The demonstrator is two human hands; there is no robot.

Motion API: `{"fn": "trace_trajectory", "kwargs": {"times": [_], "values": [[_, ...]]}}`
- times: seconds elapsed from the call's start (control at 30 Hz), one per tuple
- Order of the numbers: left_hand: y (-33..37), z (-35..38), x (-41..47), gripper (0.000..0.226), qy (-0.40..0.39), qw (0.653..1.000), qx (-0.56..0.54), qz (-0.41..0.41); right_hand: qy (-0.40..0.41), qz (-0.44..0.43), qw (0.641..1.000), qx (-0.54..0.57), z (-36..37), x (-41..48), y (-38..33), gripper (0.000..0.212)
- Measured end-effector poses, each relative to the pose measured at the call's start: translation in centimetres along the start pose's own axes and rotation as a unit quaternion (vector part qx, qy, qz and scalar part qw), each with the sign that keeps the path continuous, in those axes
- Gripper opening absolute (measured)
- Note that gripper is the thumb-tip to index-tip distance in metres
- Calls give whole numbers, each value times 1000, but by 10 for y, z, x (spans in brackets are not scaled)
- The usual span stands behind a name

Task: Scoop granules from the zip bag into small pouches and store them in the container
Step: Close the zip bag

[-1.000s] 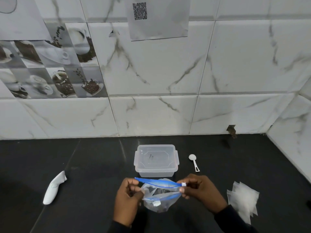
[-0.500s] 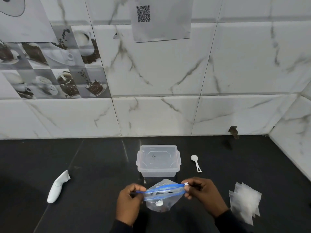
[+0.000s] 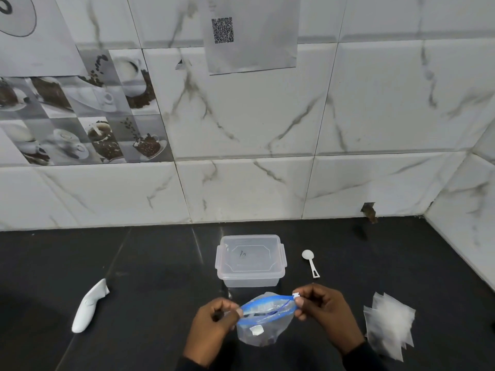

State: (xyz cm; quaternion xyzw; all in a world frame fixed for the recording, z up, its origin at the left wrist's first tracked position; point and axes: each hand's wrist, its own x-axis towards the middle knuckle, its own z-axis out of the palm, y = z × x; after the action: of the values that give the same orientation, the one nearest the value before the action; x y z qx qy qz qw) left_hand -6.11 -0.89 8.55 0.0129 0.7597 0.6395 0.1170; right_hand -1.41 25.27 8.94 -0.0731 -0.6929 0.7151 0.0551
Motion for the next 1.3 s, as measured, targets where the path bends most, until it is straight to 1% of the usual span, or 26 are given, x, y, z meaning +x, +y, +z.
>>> {"fn": "trace_trajectory", "kwargs": {"times": [0.1,0.17,0.23,0.3,0.33,0.37,0.43,0.47,0.5,0.57,0.6,0.7,0.77,0.8,0.83,0.87,0.9,0.93,0.97,1.0,1.07,1.13,1.17,1.23,1.3], "values": [[-3,-3,-3,43,-18,1000,1,19,26,20,999,35,-3,0,3,6],[-3,-2,-6,51,-51,998,2,23,41,45,996,64,-4,0,5,6],[-3,-1,-8,46,-51,997,35,37,40,66,994,82,-4,0,7,7],[-1,0,-8,28,-22,995,75,55,21,75,993,92,-5,0,9,7],[1,0,-8,18,-8,995,83,53,7,80,991,105,-5,0,9,10],[3,0,-8,17,4,995,84,52,-9,85,989,118,-5,-1,8,18],[2,0,-5,25,11,996,74,52,-40,89,987,131,-5,-3,6,41],[2,0,-4,26,7,996,70,55,-56,78,990,105,-5,-3,5,48],[2,-1,-3,25,-1,996,68,57,-68,57,995,51,-6,-3,4,51],[5,-3,-1,21,-21,994,77,69,-80,14,996,-48,-8,-2,1,48],[7,-4,-1,19,-30,993,84,78,-78,5,994,-71,-9,-1,-3,41],[11,-7,2,17,-44,987,113,103,-62,-21,992,-106,-9,1,-11,12],[6,-7,5,22,-22,978,163,127,-65,-26,991,-111,-5,1,-17,6],[5,-7,6,28,-16,973,184,137,-67,-24,992,-107,-3,0,-19,5],[5,-7,5,38,-20,967,216,134,-68,-22,992,-100,0,-1,-22,6],[9,-8,2,52,-34,954,267,130,-68,-18,993,-93,2,-2,-25,6],[14,-9,-2,66,-53,933,333,126,-67,-15,994,-89,3,-3,-28,7],[20,-10,-5,74,-63,918,370,132,-67,-13,994,-88,5,-4,-32,8],[30,-9,-9,75,-59,915,366,158,-70,-16,993,-91,6,-5,-35,9],[41,-6,-12,70,-51,918,336,204,-76,-22,992,-99,7,-6,-37,10],[62,7,-20,48,-55,922,264,278,-96,-33,987,-127,13,-9,-43,9],[70,23,-25,33,-84,931,211,284,-111,-42,984,-135,22,-12,-46,8],[70,30,-26,29,-82,937,193,281,-116,-49,983,-134,26,-12,-48,8],[69,39,-26,21,-56,947,152,276,-115,-60,983,-134,32,-13,-51,11],[67,41,-24,16,-29,954,121,274,-99,-57,985,-126,34,-15,-53,21]]}}
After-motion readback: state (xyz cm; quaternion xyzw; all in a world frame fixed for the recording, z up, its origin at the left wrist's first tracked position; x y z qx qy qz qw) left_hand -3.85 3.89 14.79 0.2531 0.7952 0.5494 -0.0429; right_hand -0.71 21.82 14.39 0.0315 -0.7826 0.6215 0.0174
